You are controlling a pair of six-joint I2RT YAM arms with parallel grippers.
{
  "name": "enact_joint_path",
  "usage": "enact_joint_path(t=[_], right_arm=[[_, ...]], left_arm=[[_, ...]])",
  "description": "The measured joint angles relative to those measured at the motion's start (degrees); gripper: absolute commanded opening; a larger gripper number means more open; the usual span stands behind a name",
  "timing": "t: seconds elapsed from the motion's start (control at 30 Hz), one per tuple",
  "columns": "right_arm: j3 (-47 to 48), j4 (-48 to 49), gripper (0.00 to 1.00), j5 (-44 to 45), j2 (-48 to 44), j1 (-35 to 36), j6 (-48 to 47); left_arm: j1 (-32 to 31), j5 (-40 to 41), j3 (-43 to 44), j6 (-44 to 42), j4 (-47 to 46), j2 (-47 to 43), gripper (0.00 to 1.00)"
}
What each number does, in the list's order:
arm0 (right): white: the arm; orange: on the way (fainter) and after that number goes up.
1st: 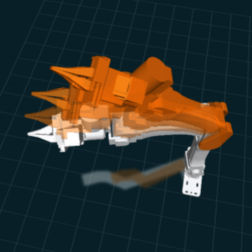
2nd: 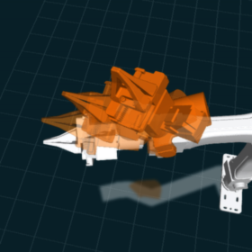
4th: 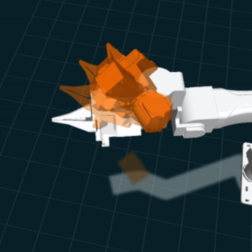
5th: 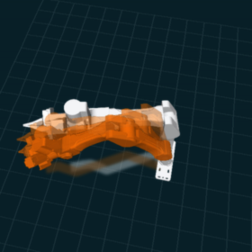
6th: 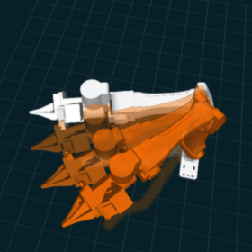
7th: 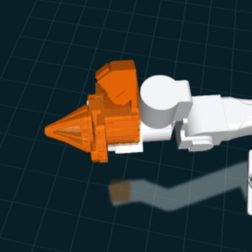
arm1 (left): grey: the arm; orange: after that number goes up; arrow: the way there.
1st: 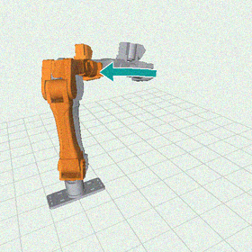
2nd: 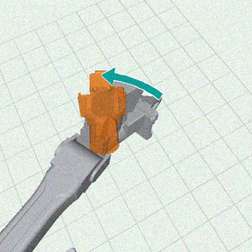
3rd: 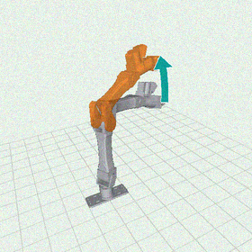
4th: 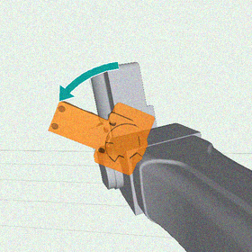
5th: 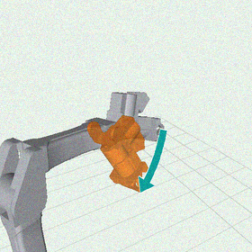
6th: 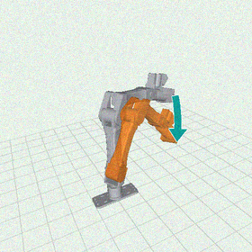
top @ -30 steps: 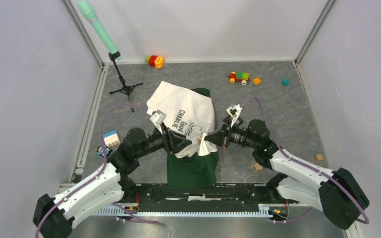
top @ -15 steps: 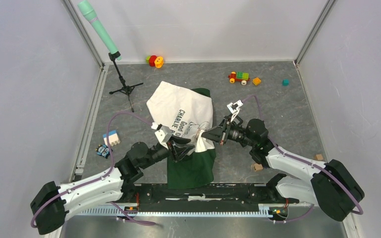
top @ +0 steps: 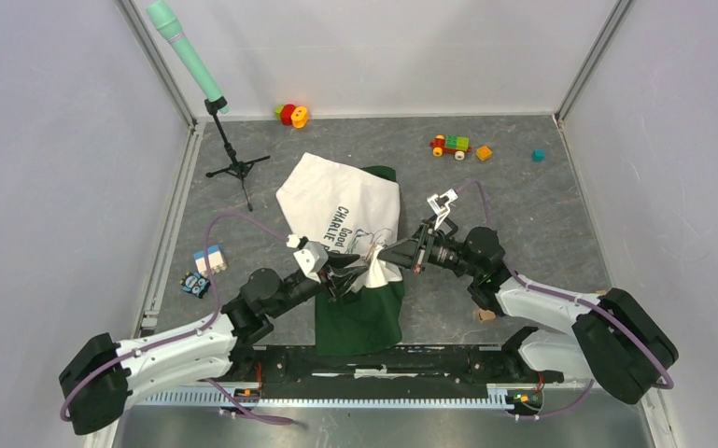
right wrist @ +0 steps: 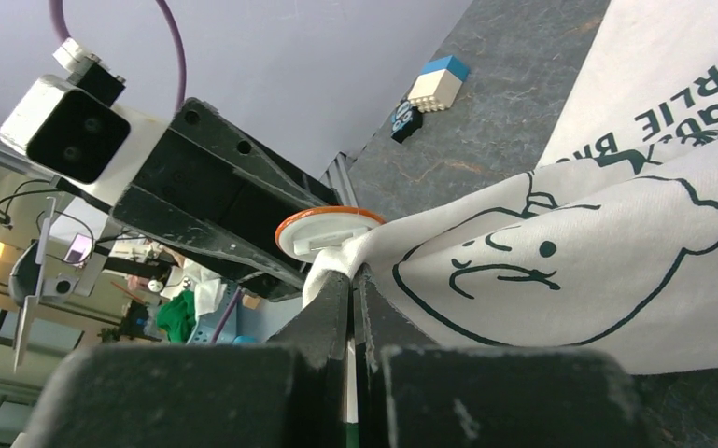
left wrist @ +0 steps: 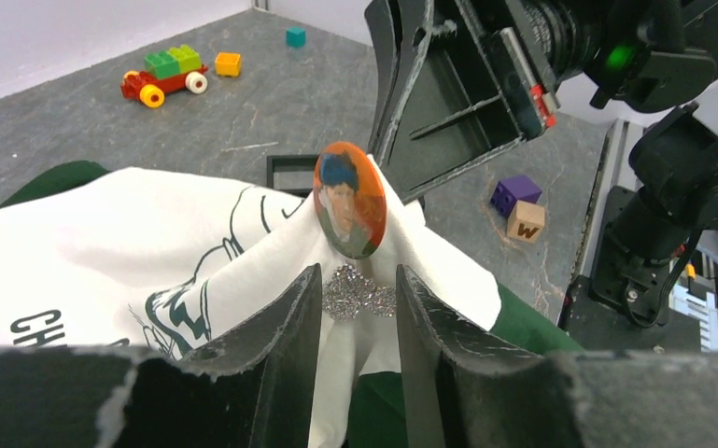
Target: Remove the brooch from the garment
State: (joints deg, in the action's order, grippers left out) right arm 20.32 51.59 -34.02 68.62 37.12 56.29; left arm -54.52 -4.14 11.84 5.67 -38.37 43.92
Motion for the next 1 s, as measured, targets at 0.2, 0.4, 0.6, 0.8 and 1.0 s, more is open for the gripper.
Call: enact_joint_path(t=[0.2,0.4,0.6,0.8,1.0], right_arm=[[-1.1,2.9,0.0,-0.5,0.5,0.0,1.6],[-2.3,4.2,0.0,-0.5,0.5,0.0,2.0],[-2.5,4.5,0.0,-0.5,0.5,0.0,2.0],[-2.5,4.8,0.0,-0.7,0.4,0.0,2.0],[-1.8,-1.2,0.49,-0.5,-1.8,0.0,-3.3]], left_arm=[[0.0,0.5,0.0,-0.7,-0.9,2.6,0.4],[0.0,0.8,1.1,-0.8,-3.2,4.4,0.44],[-0.3,0.1,1.6,-1.1,-5.6,5.8,0.24],[-0.5,-0.3,2.3,-2.1,-5.7,6.2,0.02],[-0.5,1.5,5.2,-1.4,0.0,5.4,0.02]])
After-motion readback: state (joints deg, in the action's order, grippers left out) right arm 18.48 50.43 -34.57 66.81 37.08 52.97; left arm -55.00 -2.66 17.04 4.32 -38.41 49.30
